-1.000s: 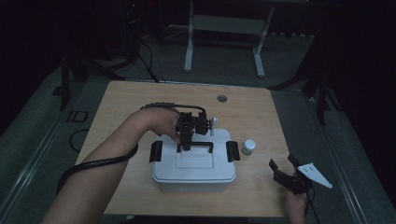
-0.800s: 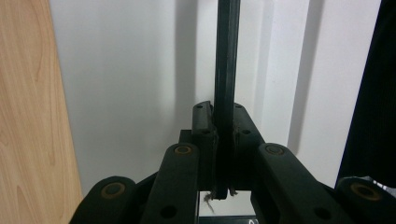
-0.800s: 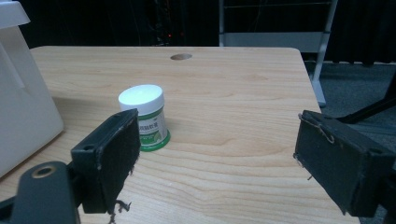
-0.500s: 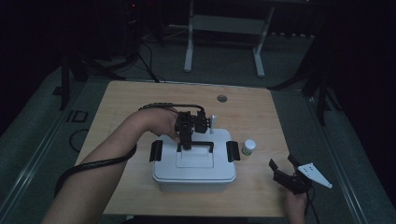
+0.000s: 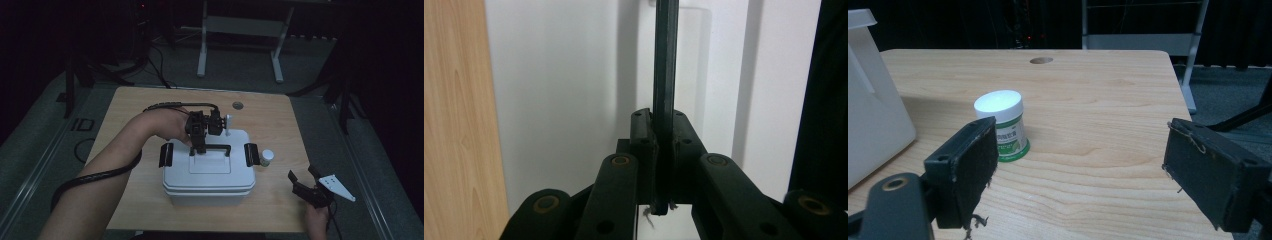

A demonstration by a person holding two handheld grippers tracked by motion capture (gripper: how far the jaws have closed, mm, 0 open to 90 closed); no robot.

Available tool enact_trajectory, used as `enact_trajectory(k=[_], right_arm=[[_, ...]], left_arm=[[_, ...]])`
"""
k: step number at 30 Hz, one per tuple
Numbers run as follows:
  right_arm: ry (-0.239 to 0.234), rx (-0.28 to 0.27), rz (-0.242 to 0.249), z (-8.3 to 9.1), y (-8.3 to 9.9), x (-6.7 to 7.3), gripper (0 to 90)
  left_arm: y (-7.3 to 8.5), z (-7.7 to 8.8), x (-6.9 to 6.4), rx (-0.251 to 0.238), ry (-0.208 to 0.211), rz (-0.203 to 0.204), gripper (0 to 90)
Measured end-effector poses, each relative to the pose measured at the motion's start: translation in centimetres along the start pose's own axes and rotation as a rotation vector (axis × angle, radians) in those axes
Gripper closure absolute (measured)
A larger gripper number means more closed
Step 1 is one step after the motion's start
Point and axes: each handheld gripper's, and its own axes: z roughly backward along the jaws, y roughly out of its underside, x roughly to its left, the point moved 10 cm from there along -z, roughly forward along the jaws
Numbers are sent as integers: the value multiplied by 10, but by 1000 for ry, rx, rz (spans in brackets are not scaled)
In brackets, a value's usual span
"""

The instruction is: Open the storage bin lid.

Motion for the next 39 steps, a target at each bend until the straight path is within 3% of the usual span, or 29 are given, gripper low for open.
enact_trajectory(k=[11,21,25,31,39], right_arm=[[-1,-1,-2,0,0,0,138],[1,0,0,0,0,0,138],[2,2,2,-1,0,0,139],[4,5,4,-1,0,0,139],[7,9,9,-1,1,1,139]], left_arm=[[16,7,0,2,-4,18,836],[34,15,0,-31,-17,46,836],[49,15,-1,-37,-1,73,836],[75,12,2,-23,-7,123,836],[110,20,1,-13,-24,186,836]])
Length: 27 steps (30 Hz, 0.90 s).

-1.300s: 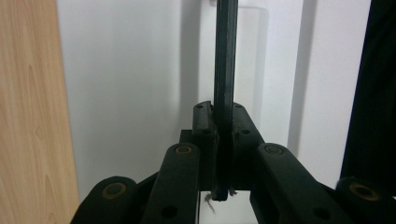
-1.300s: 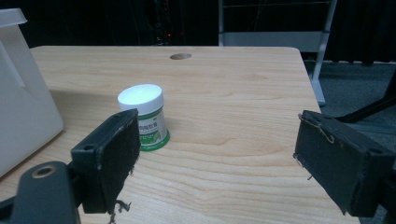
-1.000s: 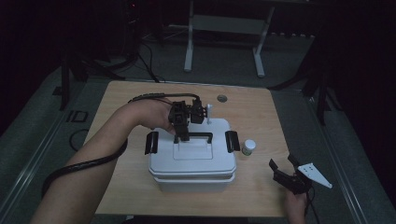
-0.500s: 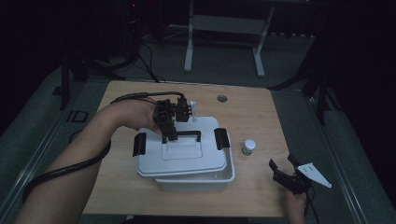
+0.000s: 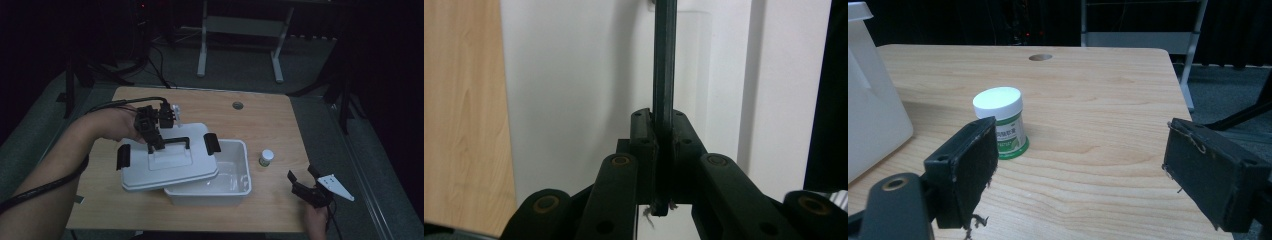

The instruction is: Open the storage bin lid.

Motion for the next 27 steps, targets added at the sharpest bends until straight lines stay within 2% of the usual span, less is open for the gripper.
enact_trajectory(k=[9,20,27], right_arm=[[2,2,2,0,0,0,138],[7,7,9,-1,1,0,139],[7,8,11,-1,1,1,139]], left_arm=[[54,5,5,17,-16,100,836],[107,10,8,-5,-28,212,836],[146,1,9,24,-32,292,836]])
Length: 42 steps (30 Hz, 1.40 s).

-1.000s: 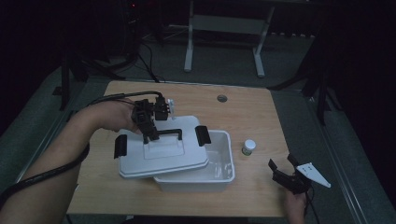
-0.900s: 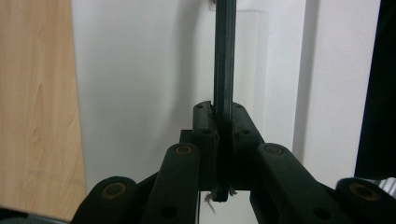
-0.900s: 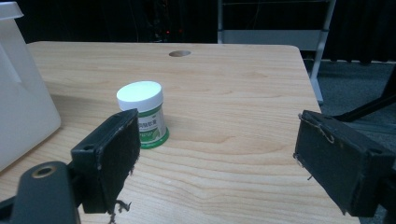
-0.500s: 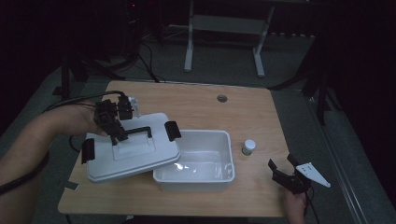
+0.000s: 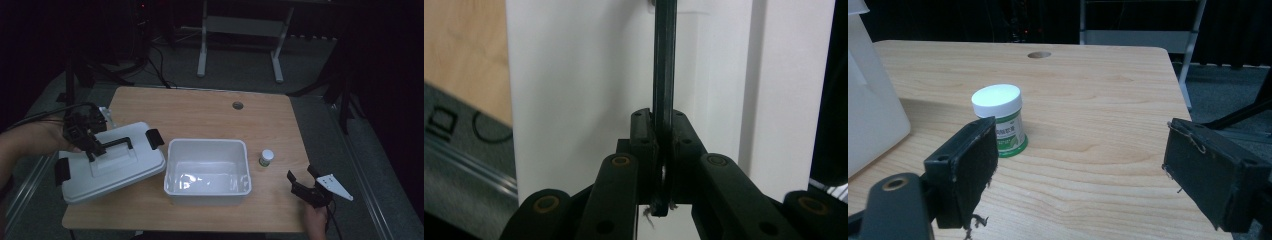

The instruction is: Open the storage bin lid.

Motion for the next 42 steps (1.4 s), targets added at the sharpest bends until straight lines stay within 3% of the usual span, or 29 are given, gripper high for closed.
enact_trajectory(k=[4,11,19,24,26,33,37,42], right_arm=[[1,3,3,0,0,0,139],[3,3,4,0,0,0,139],[3,4,7,0,0,0,139],[1,3,6,0,0,1,139],[0,0,6,0,0,1,139],[0,-1,5,0,0,1,139],[-1,-4,-5,1,-1,0,139],[-3,-4,2,0,-1,1,139]], left_arm=[[15,-10,6,2,1,36,836],[30,-41,11,45,28,79,836],[29,-74,13,34,65,91,836],[27,-100,17,13,90,131,836],[26,-110,15,6,102,128,836],[27,-141,8,53,138,134,834],[29,-151,5,66,175,151,834],[30,-154,3,63,186,160,833]])
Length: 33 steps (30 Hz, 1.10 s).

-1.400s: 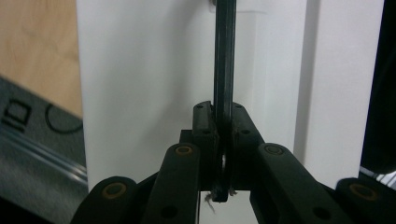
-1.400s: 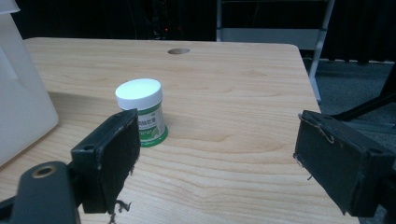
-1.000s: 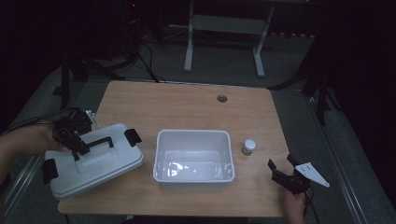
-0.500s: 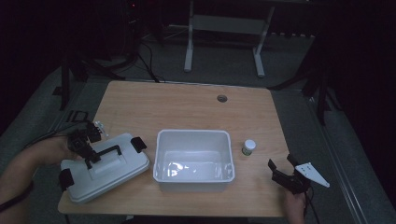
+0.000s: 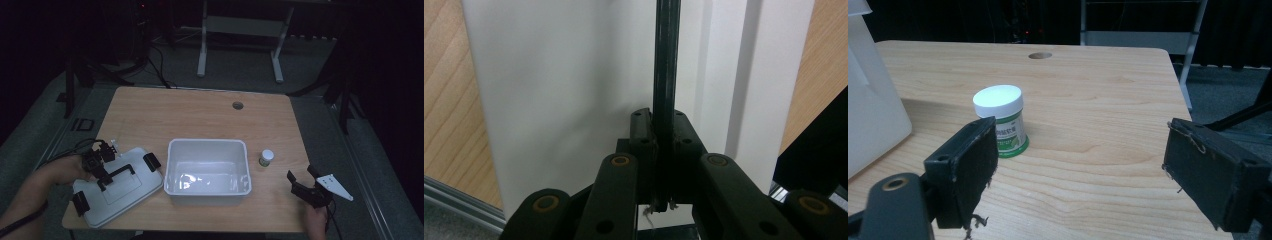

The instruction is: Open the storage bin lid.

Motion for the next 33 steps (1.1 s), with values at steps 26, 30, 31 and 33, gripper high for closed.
enact_trajectory(k=[26,30,31,33], right_arm=[[-114,201,-5,-6,12,6,141],[-138,323,4,-3,18,6,145],[-136,353,2,-2,18,6,146],[-168,411,4,-1,19,11,144]], left_arm=[[7,0,13,-52,-52,22,244],[9,-3,11,-49,-42,14,244],[9,-3,11,-48,-36,19,243],[9,-4,12,-41,-35,30,207]])
